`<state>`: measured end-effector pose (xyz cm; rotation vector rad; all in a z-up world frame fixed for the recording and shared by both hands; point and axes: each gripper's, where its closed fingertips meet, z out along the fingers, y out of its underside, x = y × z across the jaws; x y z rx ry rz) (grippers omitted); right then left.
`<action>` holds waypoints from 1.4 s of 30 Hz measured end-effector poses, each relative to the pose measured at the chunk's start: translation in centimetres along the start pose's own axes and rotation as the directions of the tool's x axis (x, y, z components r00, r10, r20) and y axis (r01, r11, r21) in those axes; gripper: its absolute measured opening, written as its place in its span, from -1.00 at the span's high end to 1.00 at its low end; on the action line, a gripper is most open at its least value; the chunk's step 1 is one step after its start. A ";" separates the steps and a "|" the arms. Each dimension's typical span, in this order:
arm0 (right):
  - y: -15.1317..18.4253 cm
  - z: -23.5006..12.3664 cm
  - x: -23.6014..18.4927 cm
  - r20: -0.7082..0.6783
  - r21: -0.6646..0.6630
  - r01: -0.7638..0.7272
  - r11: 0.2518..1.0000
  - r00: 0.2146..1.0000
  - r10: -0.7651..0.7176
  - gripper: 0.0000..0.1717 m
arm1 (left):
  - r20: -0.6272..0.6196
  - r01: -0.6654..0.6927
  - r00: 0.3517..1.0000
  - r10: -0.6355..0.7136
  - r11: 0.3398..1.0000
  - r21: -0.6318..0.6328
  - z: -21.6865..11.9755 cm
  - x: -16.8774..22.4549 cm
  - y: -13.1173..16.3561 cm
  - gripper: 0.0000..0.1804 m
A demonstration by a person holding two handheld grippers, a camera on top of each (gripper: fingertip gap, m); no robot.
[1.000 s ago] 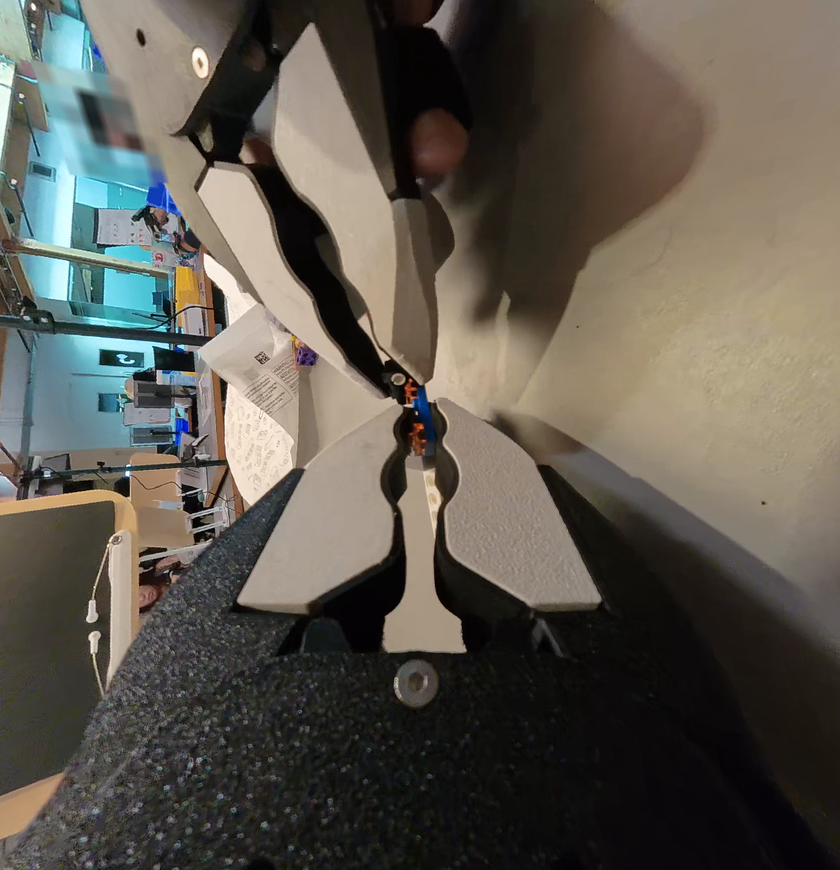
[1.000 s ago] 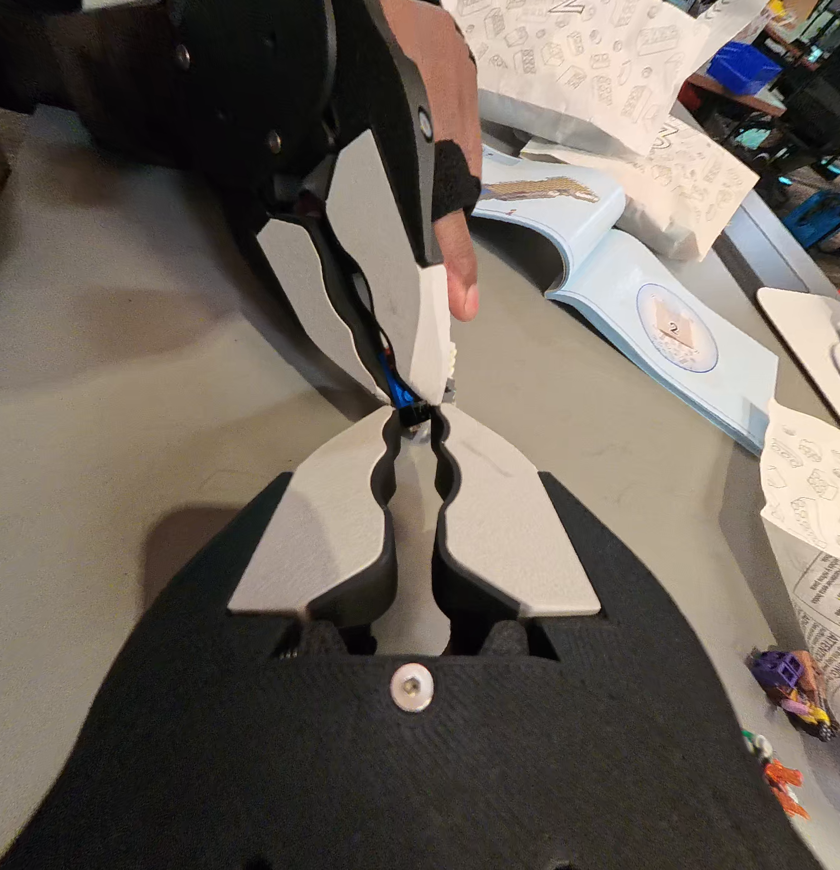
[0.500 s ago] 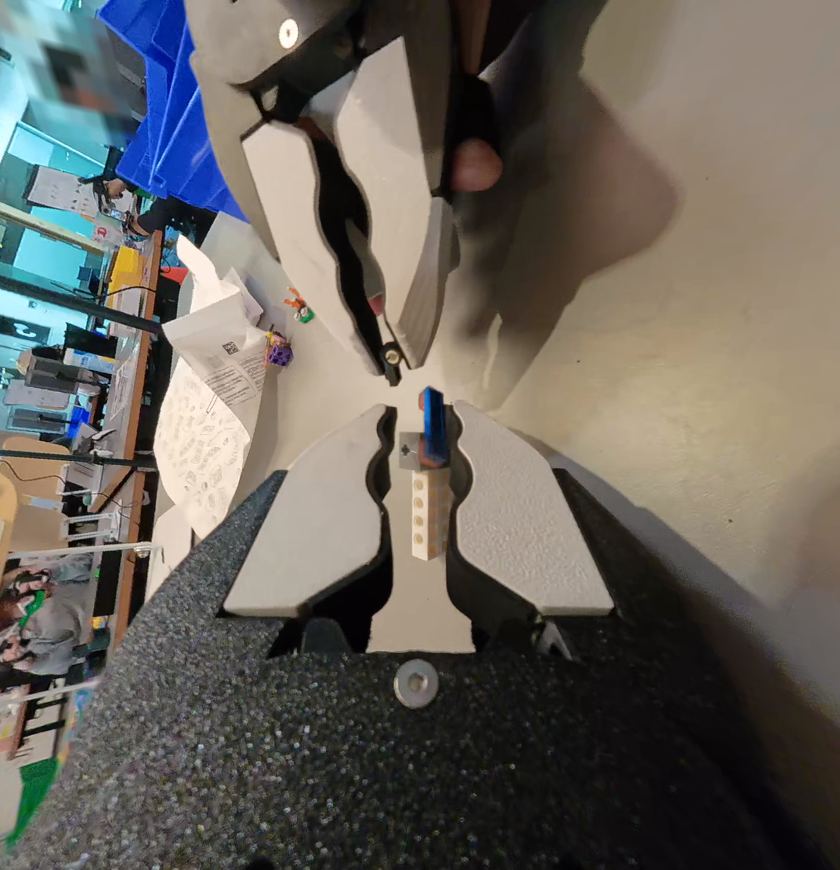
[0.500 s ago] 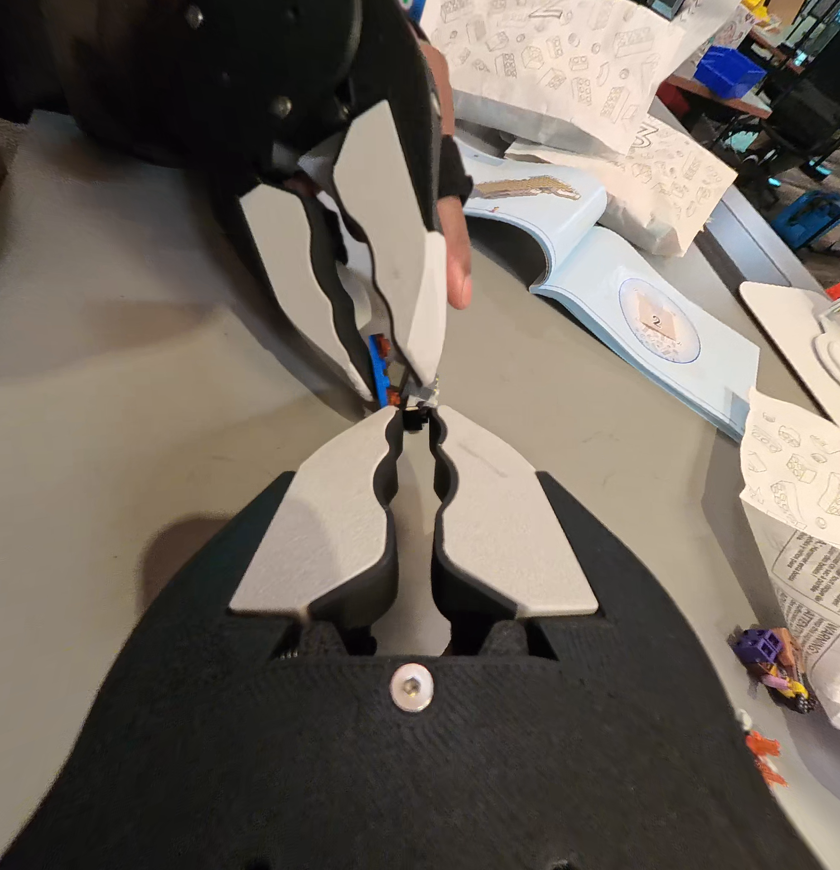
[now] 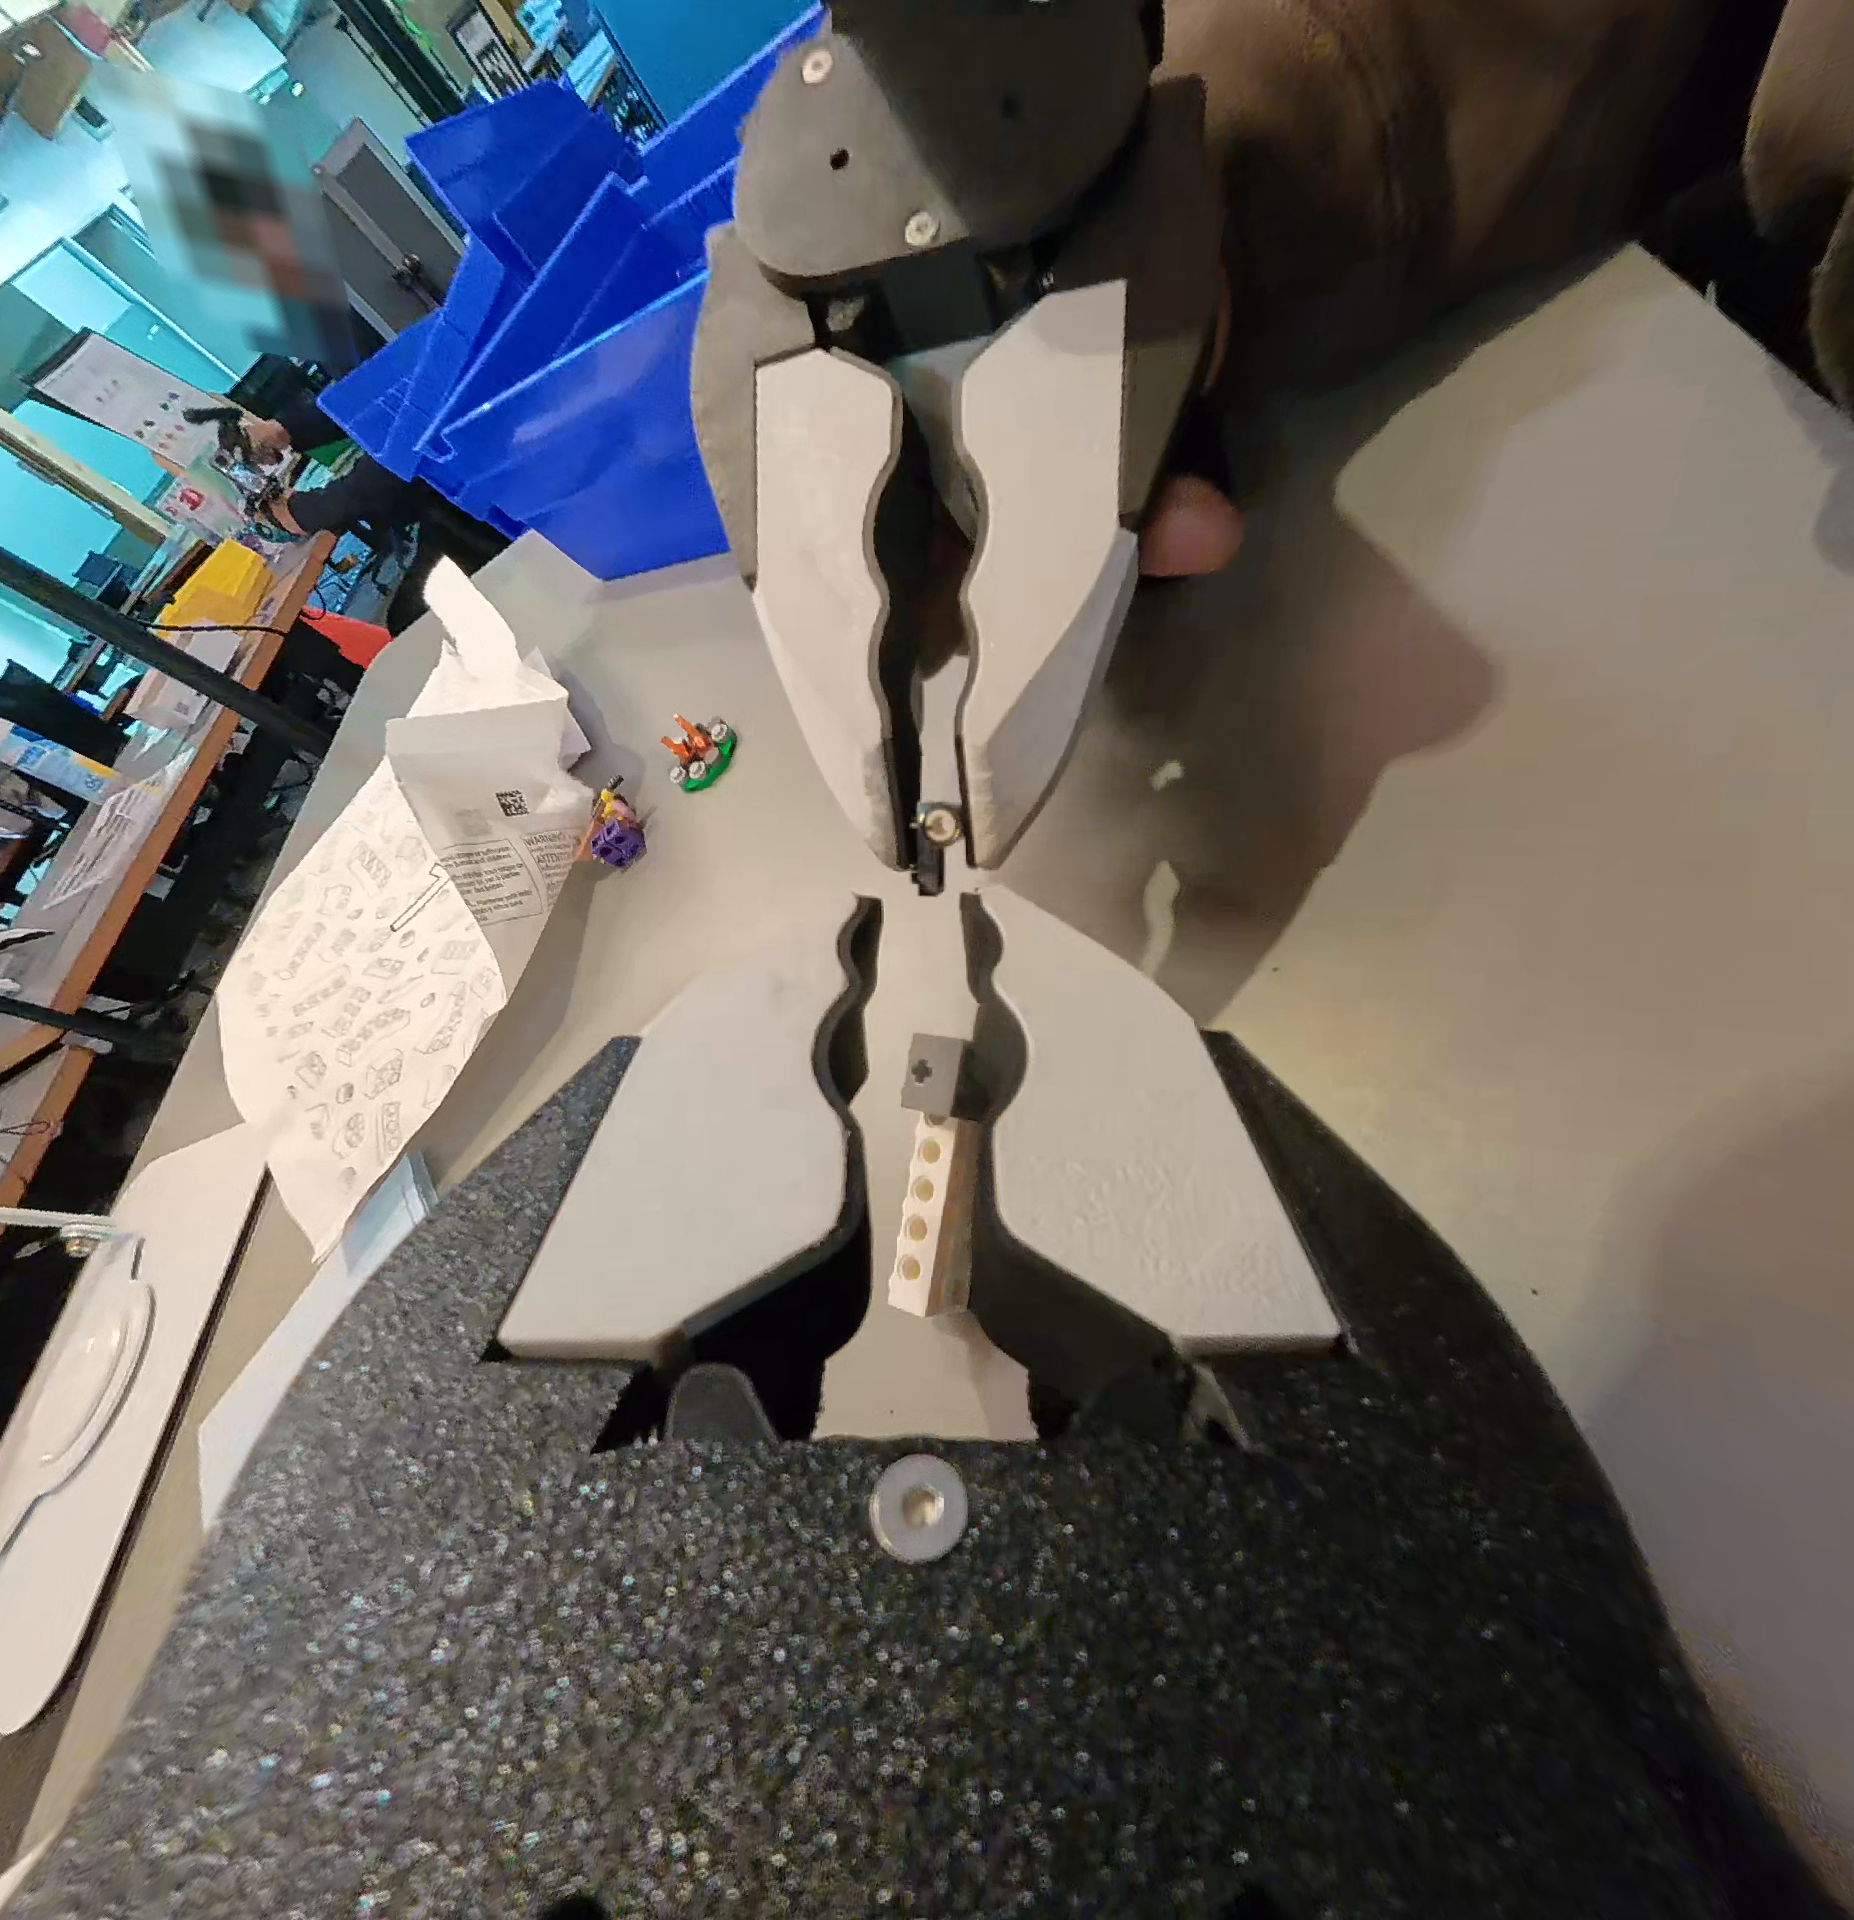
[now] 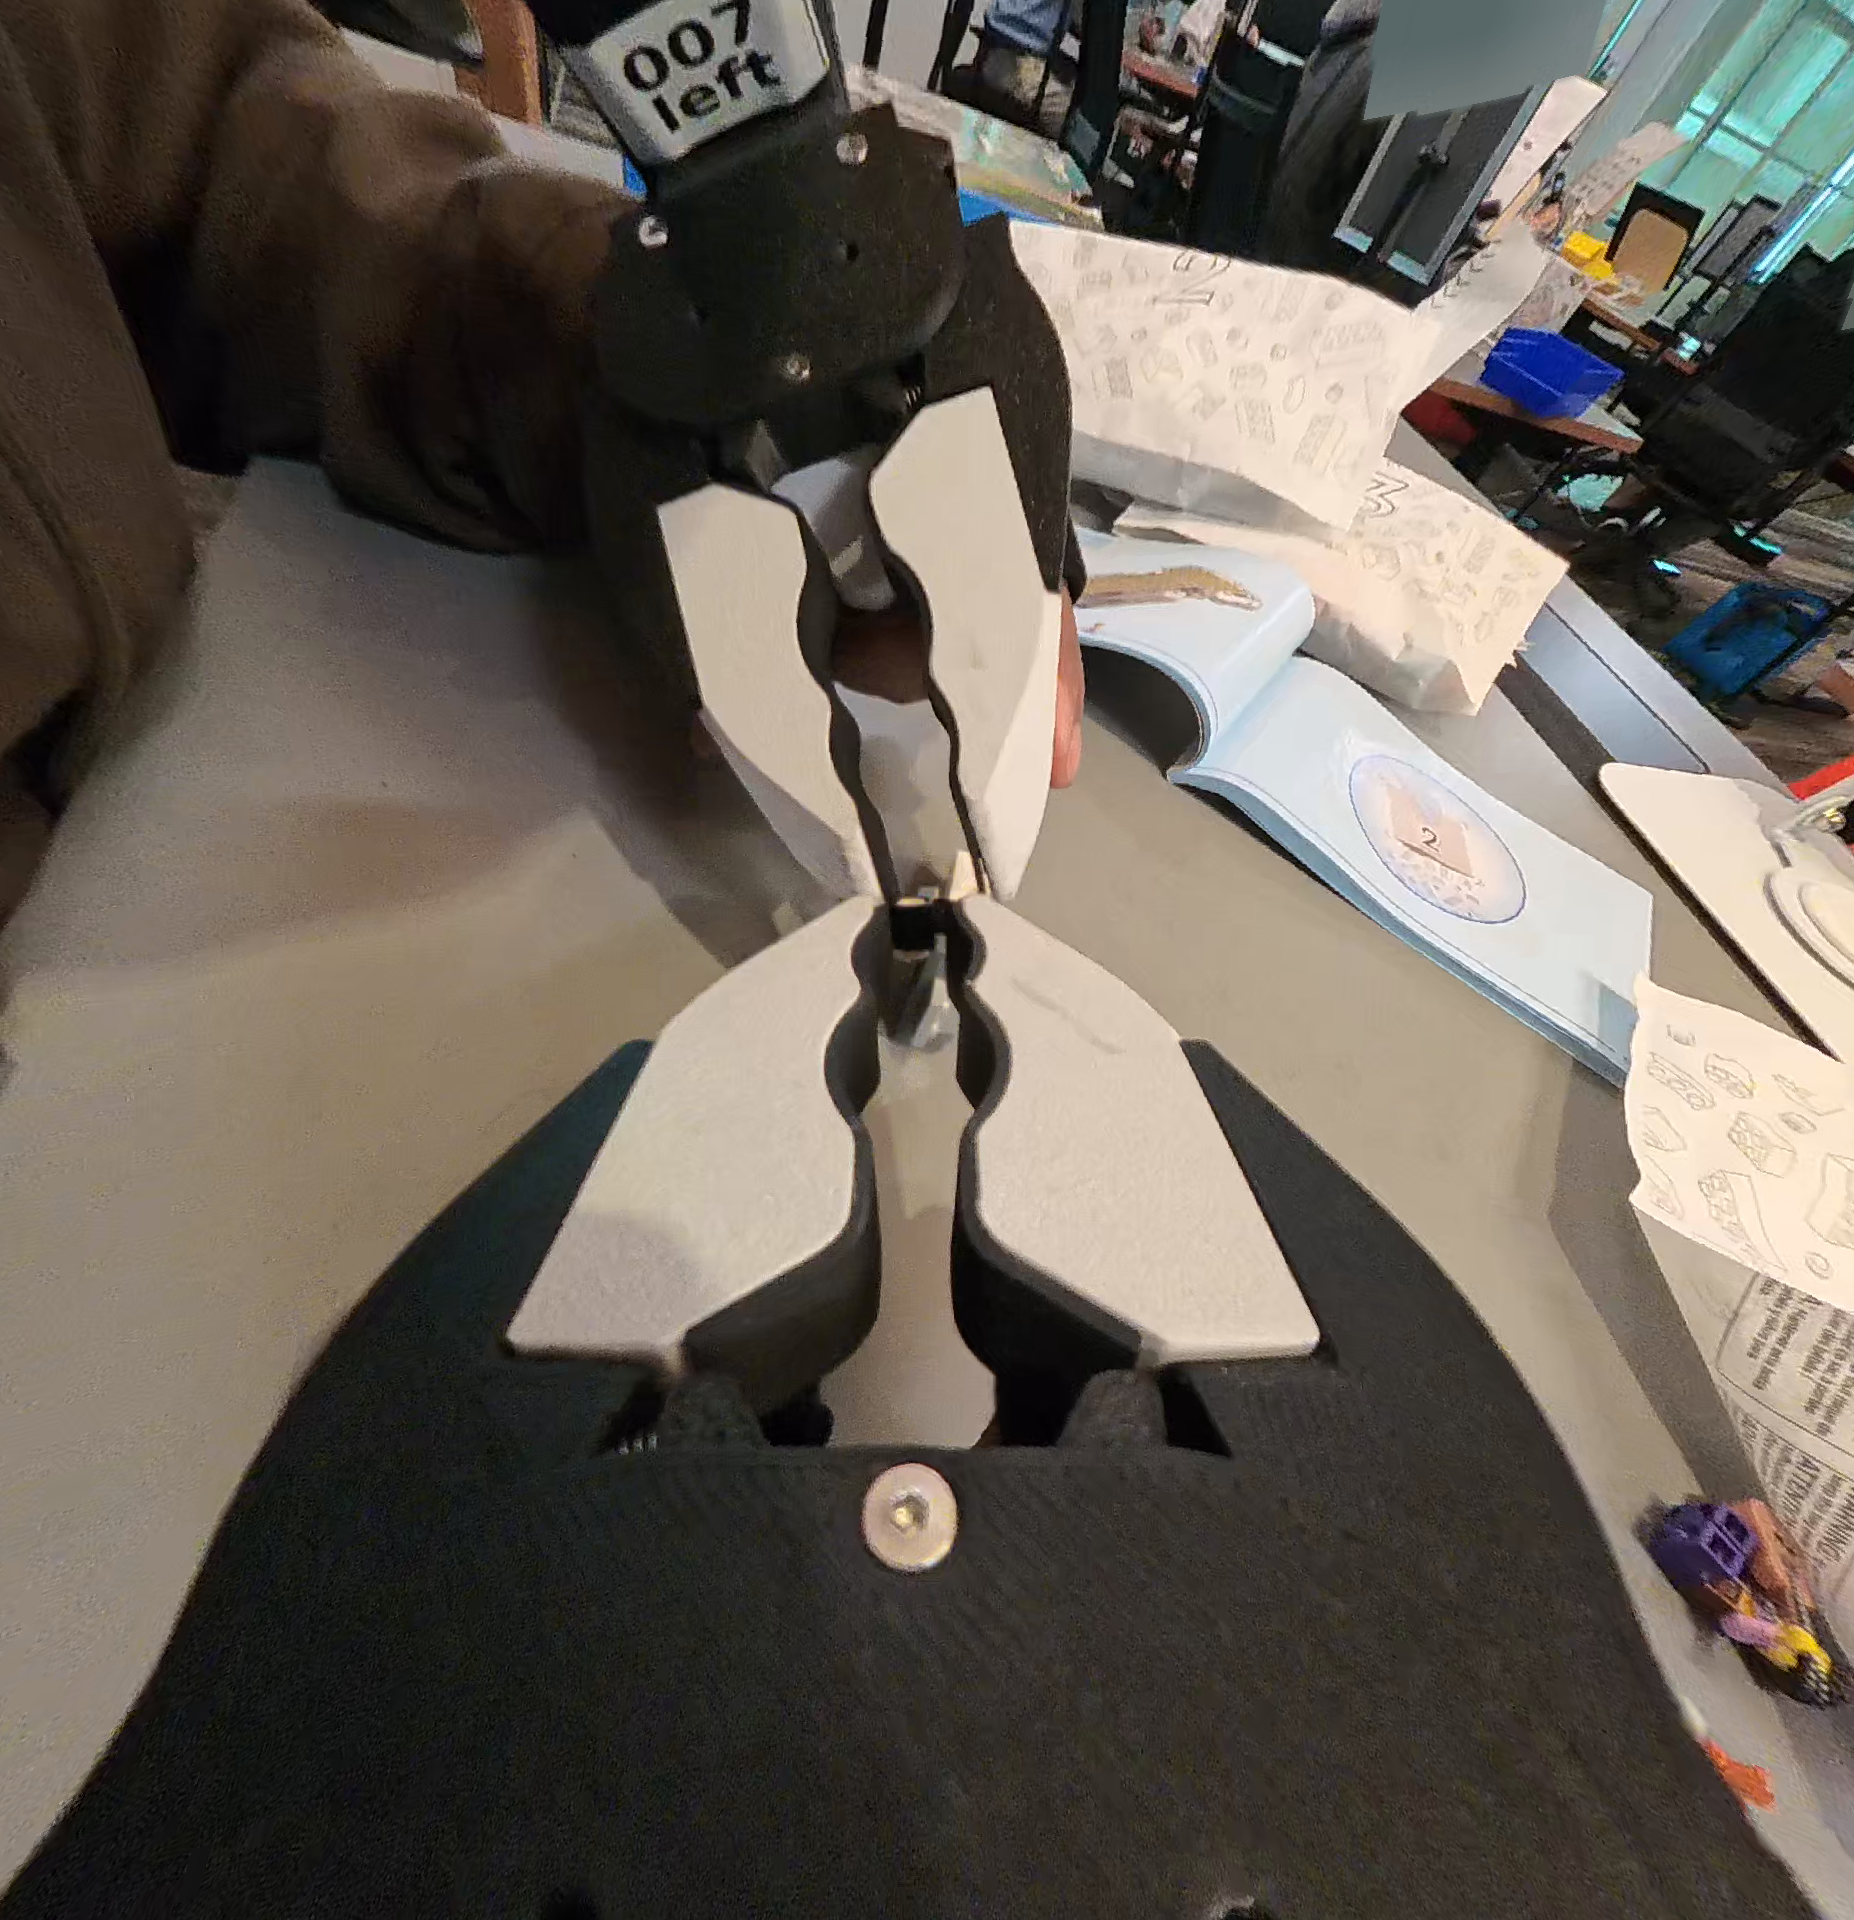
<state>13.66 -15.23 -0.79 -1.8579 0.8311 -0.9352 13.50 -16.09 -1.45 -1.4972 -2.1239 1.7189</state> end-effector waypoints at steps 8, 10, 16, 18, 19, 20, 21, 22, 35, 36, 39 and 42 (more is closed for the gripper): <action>-0.2 0.2 0.1 0.003 0.022 -0.056 0.998 0.998 0.056 0.89 | 0.019 -0.029 0.999 0.029 0.999 -0.027 0.4 0.1 0.2 0.94; -0.3 0.2 0.0 0.015 0.028 -0.061 0.998 0.998 0.060 0.89 | 0.000 -0.015 1.000 0.015 1.000 -0.018 0.3 0.3 0.2 0.95; -0.4 0.0 0.4 -0.028 0.030 -0.020 0.999 0.999 0.021 0.87 | -0.061 0.187 0.981 -0.185 0.982 0.022 -0.1 -0.3 -0.1 0.98; -0.3 -0.1 0.7 -0.043 0.023 -0.013 1.000 0.999 0.014 0.86 | -0.075 0.233 0.970 -0.229 0.972 0.038 -0.2 -0.5 -0.3 0.98; -0.3 -0.2 0.8 -0.051 0.025 -0.007 1.000 0.999 0.008 0.85 | -0.087 0.253 0.965 -0.249 0.966 0.044 -0.2 -0.5 -0.4 0.98; -0.4 -0.3 0.9 -0.058 0.030 -0.001 1.000 0.998 0.003 0.85 | -0.105 0.274 0.958 -0.268 0.960 0.052 -0.3 -0.4 -0.5 0.98; -0.5 -0.4 1.0 -0.064 0.038 0.002 0.999 0.998 0.000 0.85 | -0.125 0.301 0.948 -0.292 0.952 0.057 -0.3 -0.3 -0.6 0.98; -0.7 -0.6 1.0 -0.067 0.049 0.008 0.999 0.998 -0.005 0.85 | -0.143 0.330 0.937 -0.319 0.942 0.062 -0.3 -0.2 -0.7 0.98; -1.9 -0.9 0.5 -0.045 0.121 -0.006 0.993 0.999 0.012 0.93 | -0.275 0.535 0.824 -0.496 0.840 0.089 -0.6 0.0 -1.6 0.98; -1.8 -0.9 0.6 -0.047 0.117 -0.008 0.993 0.999 0.014 0.94 | -0.273 0.534 0.825 -0.495 0.841 0.089 -0.6 0.0 -1.6 0.98; -1.6 -0.8 0.7 -0.056 0.102 -0.008 0.995 0.998 0.013 0.95 | -0.256 0.528 0.830 -0.495 0.845 0.081 -0.5 -0.1 -1.4 0.98; -1.5 -0.8 0.8 -0.057 0.098 -0.015 0.995 0.998 0.020 0.96 | -0.252 0.527 0.832 -0.495 0.846 0.081 -0.5 -0.2 -1.4 0.98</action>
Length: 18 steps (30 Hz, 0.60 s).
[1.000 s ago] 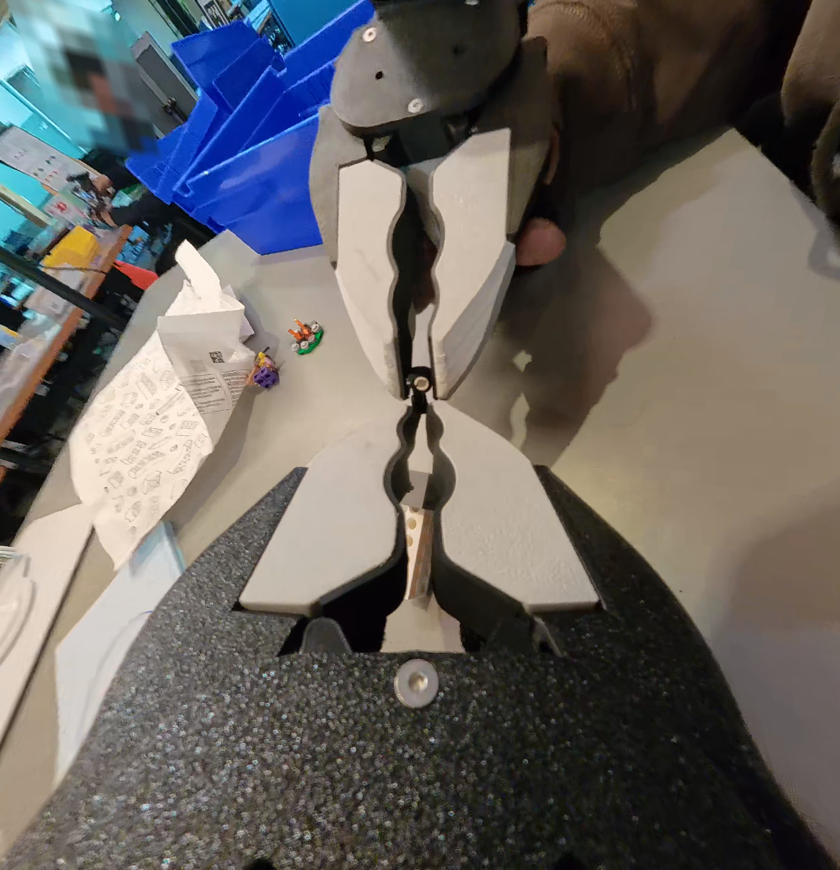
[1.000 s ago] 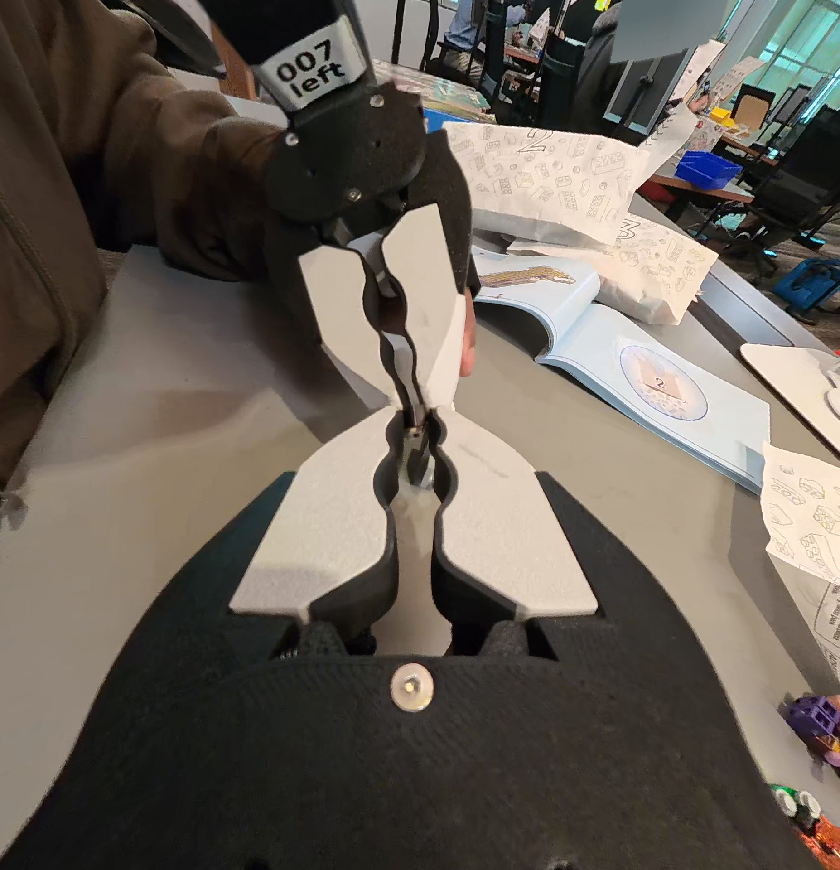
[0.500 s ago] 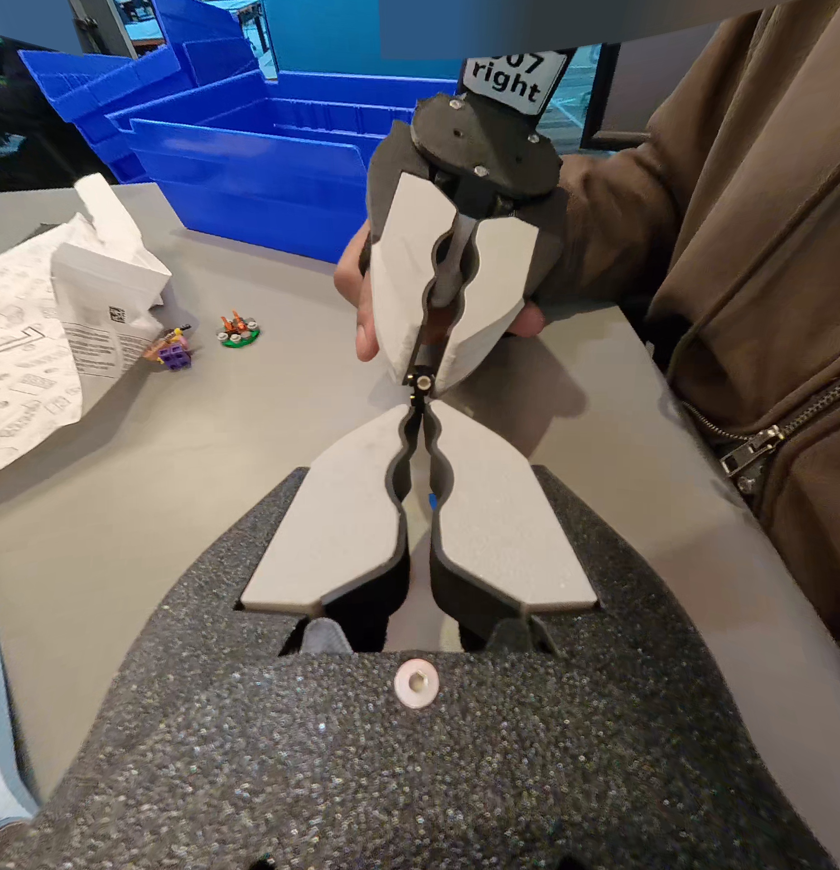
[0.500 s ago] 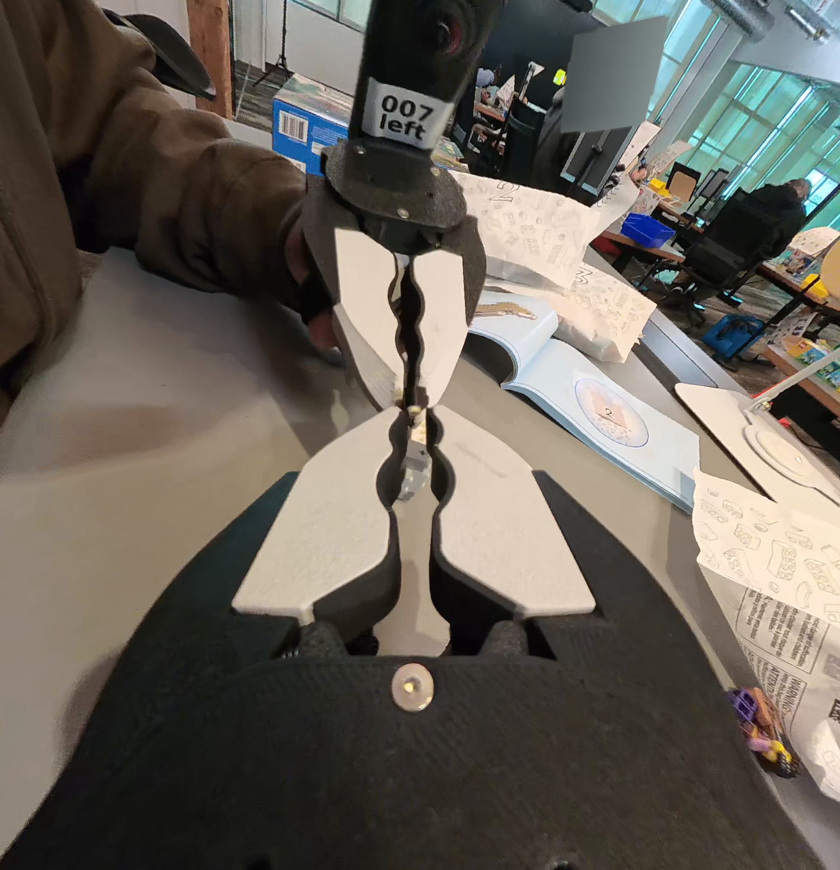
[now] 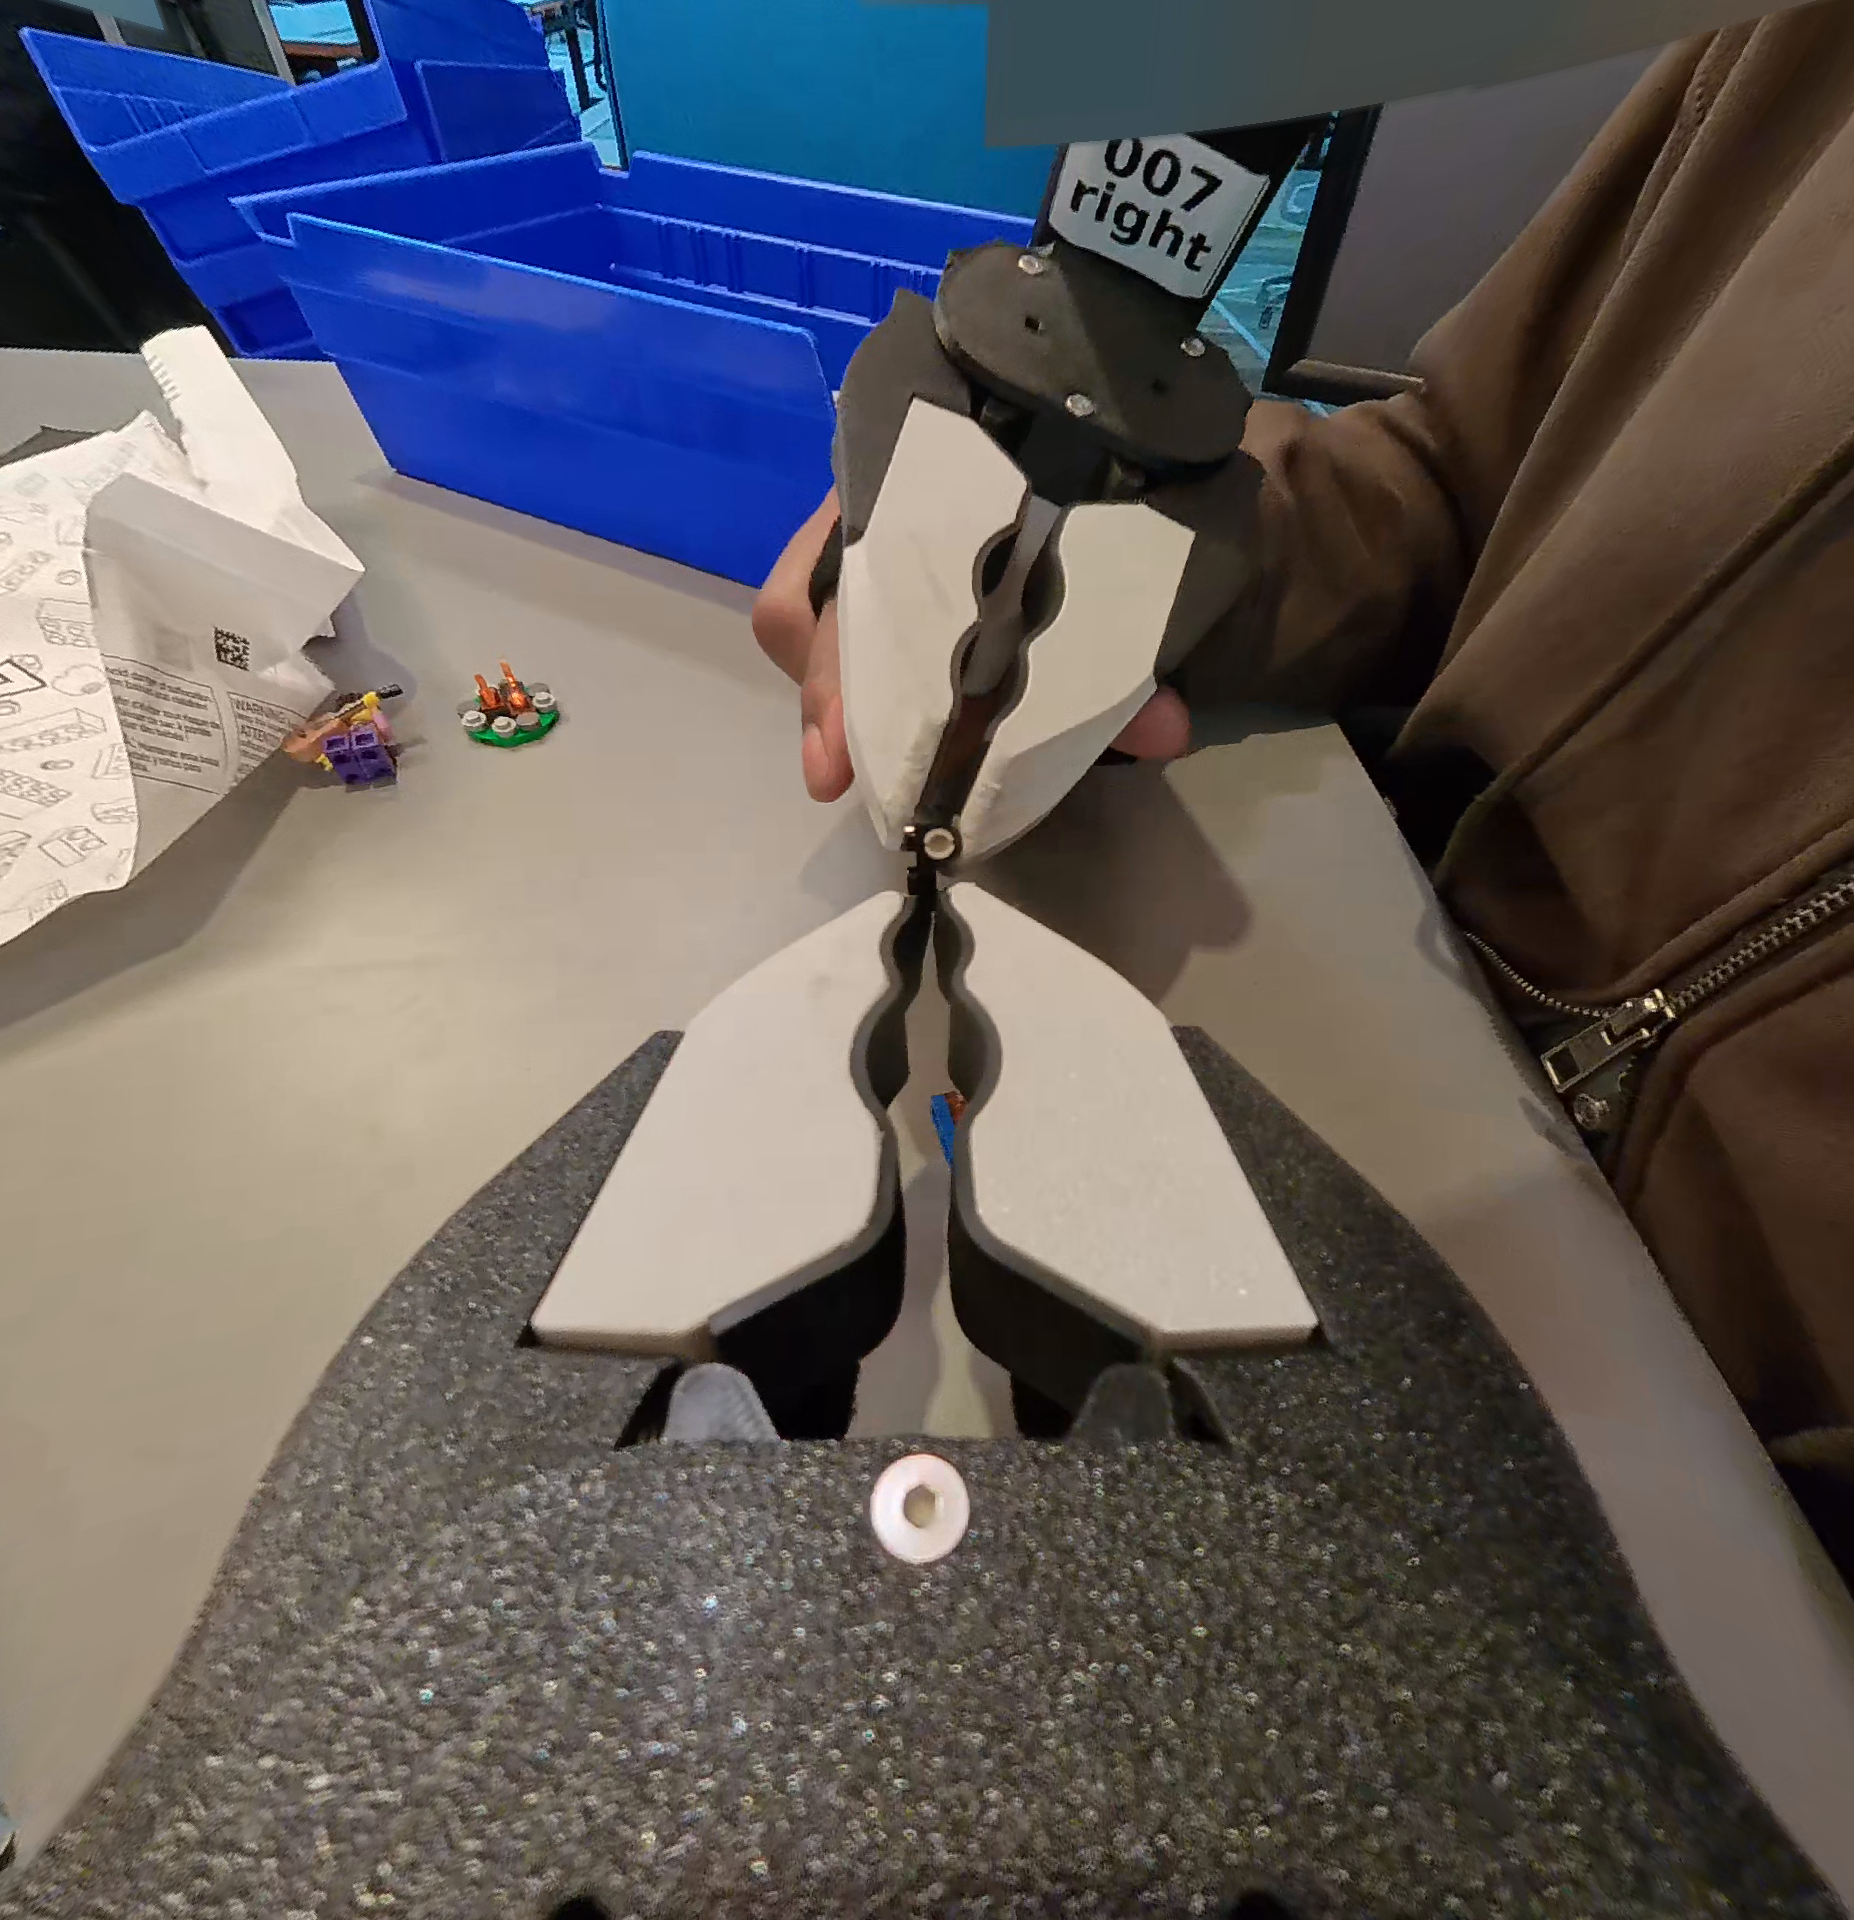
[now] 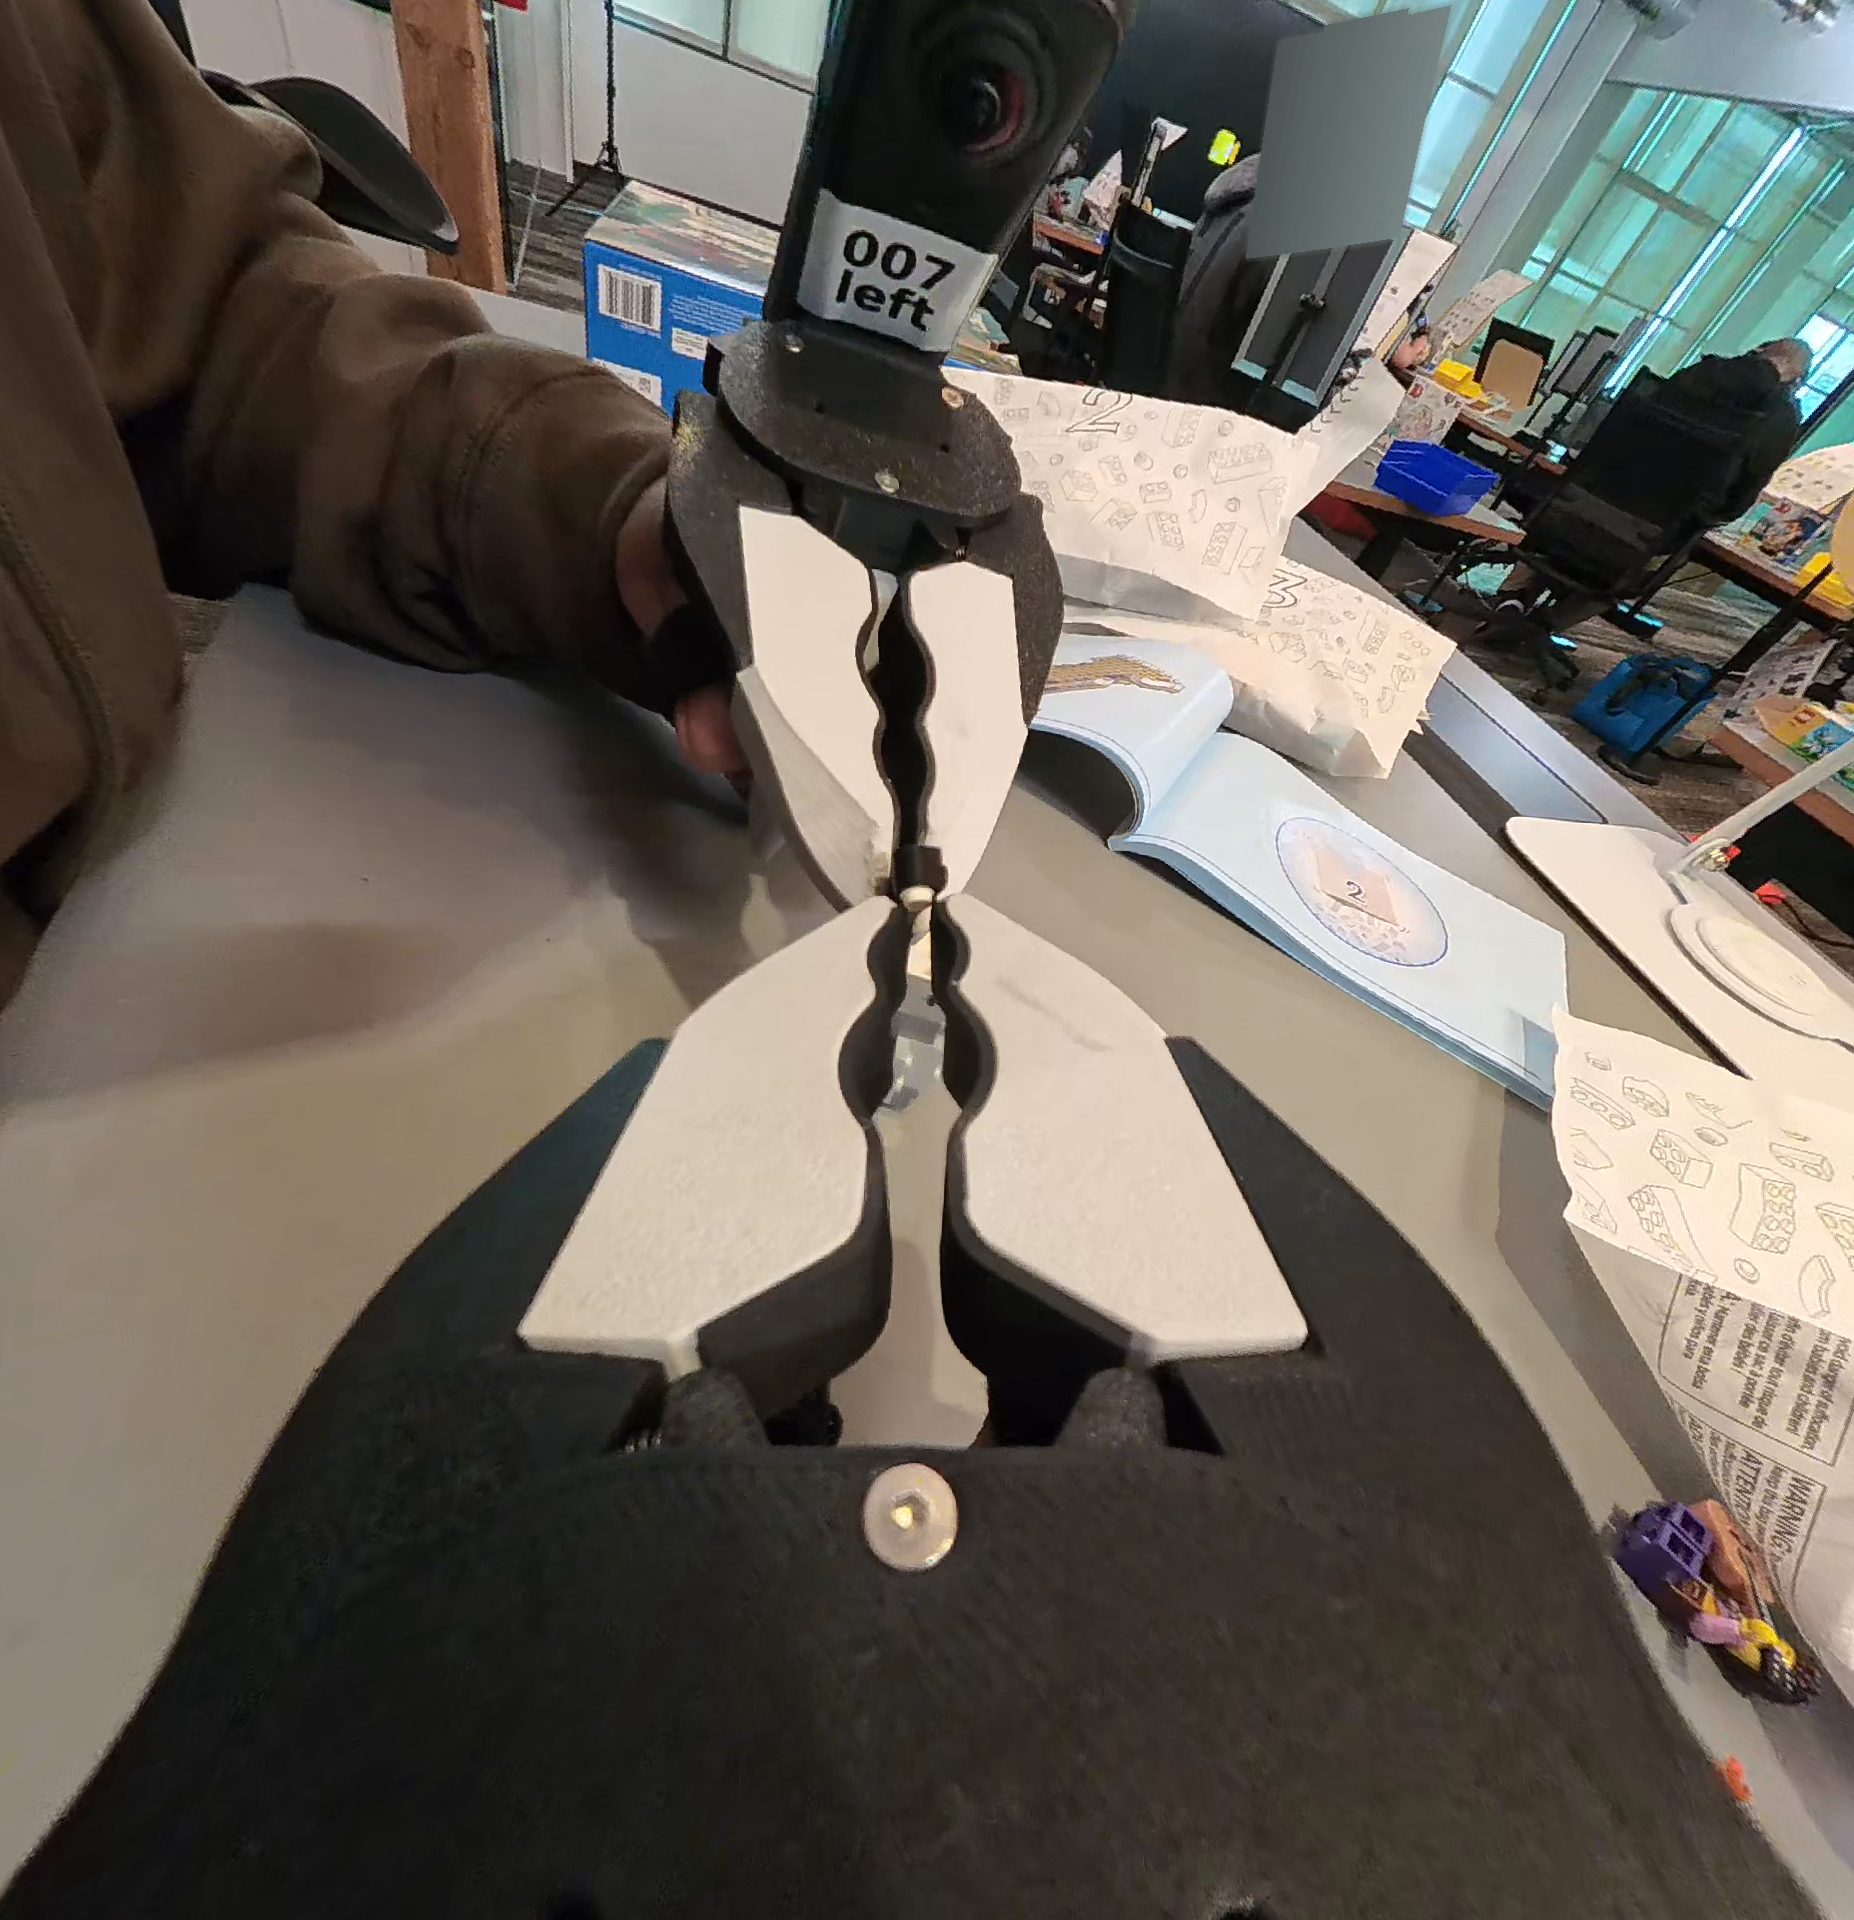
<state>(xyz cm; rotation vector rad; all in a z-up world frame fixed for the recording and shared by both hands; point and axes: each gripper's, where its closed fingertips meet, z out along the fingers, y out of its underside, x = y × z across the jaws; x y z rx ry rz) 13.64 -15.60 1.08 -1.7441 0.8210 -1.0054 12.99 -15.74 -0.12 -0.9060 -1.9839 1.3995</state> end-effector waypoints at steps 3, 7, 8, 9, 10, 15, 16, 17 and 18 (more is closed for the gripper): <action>0.1 -0.1 0.2 -0.013 -0.008 0.006 1.000 1.000 -0.006 1.00 | -0.001 0.015 1.000 -0.015 1.000 0.015 -0.1 -0.1 -0.2 0.98; 0.2 -0.1 0.1 -0.008 -0.007 0.022 1.000 1.000 -0.022 1.00 | -0.010 0.039 0.999 -0.038 0.999 0.020 -0.2 -0.2 -0.2 0.98; 0.1 -0.1 0.0 -0.008 -0.004 0.028 1.000 1.000 -0.028 1.00 | -0.014 0.041 0.999 -0.040 0.999 0.021 -0.2 -0.1 -0.2 0.98; 0.0 -0.1 0.0 -0.011 -0.002 0.032 1.000 0.999 -0.032 1.00 | -0.017 0.044 0.999 -0.043 0.999 0.019 -0.2 -0.1 -0.2 0.98; 0.0 -0.1 0.0 -0.012 0.001 0.032 0.999 0.999 -0.032 0.97 | -0.020 0.045 0.999 -0.045 0.999 0.016 -0.2 0.0 -0.1 0.98; -0.1 -0.2 0.0 -0.012 0.008 0.025 1.000 1.000 -0.025 0.89 | -0.004 0.032 0.999 -0.032 0.999 -0.006 0.0 -0.1 0.1 0.98; -0.1 -0.1 0.0 -0.014 0.007 0.025 1.000 1.000 -0.025 0.91 | 0.002 0.025 1.000 -0.025 1.000 -0.011 0.0 -0.1 0.2 0.98; -0.1 -0.1 0.1 -0.022 0.006 0.026 1.000 0.999 -0.026 0.95 | 0.005 0.019 1.000 -0.019 1.000 -0.013 0.1 -0.1 0.2 0.98; -0.1 -0.2 0.1 -0.023 0.005 0.026 1.000 0.999 -0.026 0.95 | 0.008 0.015 1.000 -0.015 1.000 -0.016 0.1 -0.1 0.2 0.98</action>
